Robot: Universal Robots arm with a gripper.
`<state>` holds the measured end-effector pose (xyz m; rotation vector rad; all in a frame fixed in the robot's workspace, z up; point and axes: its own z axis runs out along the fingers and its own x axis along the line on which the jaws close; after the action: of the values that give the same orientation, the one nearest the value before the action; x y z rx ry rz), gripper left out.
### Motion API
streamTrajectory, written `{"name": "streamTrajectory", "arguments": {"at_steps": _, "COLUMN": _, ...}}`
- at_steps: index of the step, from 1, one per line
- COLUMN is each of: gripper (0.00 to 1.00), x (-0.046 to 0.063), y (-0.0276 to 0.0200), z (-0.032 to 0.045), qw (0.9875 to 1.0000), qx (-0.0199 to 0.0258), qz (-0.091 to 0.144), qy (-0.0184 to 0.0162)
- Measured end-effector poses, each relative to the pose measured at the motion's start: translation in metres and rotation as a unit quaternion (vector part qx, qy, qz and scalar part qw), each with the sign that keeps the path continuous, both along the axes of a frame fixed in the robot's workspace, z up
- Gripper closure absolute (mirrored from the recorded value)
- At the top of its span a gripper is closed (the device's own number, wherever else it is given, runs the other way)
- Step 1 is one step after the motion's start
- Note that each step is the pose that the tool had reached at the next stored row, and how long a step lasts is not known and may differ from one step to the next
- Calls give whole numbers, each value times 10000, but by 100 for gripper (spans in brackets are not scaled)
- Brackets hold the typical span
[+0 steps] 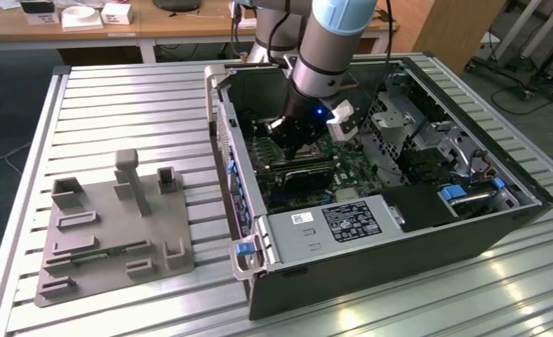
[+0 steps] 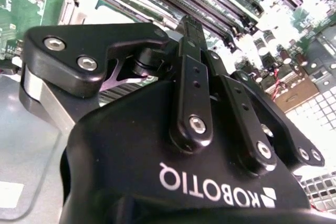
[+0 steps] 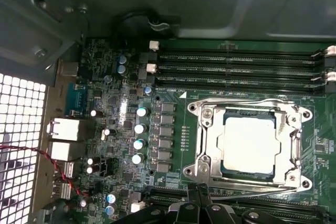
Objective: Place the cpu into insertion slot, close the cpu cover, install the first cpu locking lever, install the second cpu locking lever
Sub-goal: 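Install the second cpu locking lever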
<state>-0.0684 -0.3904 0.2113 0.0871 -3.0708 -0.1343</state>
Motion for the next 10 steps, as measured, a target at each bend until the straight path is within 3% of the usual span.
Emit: {"name": "streamTrajectory", "arguments": {"at_steps": 10, "gripper": 90, "x": -25, "y": -12, "z": -27, "qw": 10000, "qx": -1, "qz": 42, "qy": -5}}
